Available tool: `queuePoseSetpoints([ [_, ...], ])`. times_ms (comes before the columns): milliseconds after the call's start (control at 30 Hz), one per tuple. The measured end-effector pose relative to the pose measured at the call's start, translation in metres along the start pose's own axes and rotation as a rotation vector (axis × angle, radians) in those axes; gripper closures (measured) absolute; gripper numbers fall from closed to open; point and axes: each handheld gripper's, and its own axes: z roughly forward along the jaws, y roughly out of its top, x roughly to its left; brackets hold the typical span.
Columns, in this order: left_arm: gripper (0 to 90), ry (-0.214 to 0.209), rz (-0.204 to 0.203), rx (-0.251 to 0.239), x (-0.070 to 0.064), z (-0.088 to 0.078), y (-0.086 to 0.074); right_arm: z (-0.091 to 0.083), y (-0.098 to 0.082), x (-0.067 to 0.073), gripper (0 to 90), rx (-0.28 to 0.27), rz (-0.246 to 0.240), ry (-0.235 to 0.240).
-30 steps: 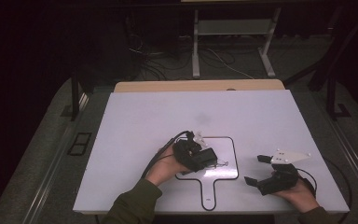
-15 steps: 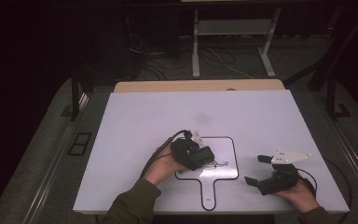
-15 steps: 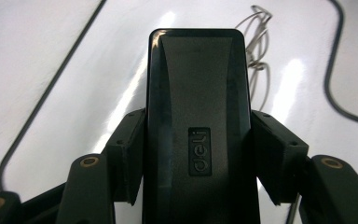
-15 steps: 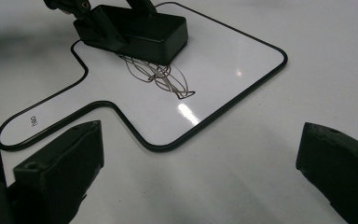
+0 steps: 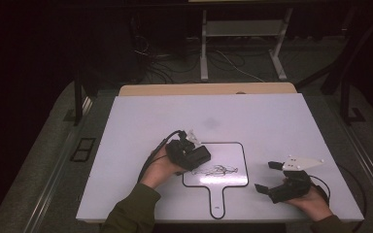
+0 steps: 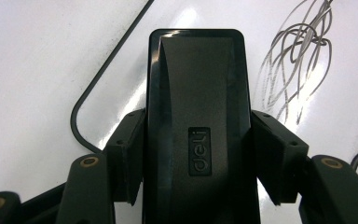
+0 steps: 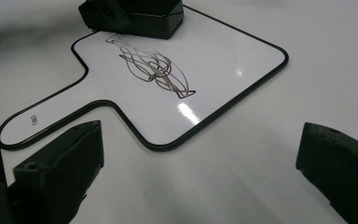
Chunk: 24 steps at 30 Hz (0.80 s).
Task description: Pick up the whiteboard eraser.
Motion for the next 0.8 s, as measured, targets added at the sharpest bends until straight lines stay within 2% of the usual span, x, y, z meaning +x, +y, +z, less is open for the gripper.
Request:
queuePoseSetpoints([
  [267, 39.3, -0.031, 0.045, 0.007, -0.017, 0.0, 0.001, 0.0, 0.0, 0.0, 0.0, 0.001, 0.0, -0.001],
  [367, 39.3, -0.035, 0.031, 0.009, -0.012, -0.001, -0.001, 0.0, 0.0, 0.0, 0.0, 0.002, 0.0, -0.001],
  [567, 39.3, 0.024, -0.013, -0.001, 0.002, -0.004, -0.007, 0.0, 0.0, 0.0, 0.0, 0.003, 0.001, -0.001],
  [667, 39.3, 0.028, -0.034, -0.003, 0.008, -0.006, -0.01, 0.0, 0.0, 0.0, 0.0, 0.003, 0.0, 0.0],
  [800, 39.3, 0.038, -0.01, 0.008, 0.002, -0.006, -0.009, 0.001, 0.0, 0.0, 0.0, 0.003, 0.0, 0.0],
])
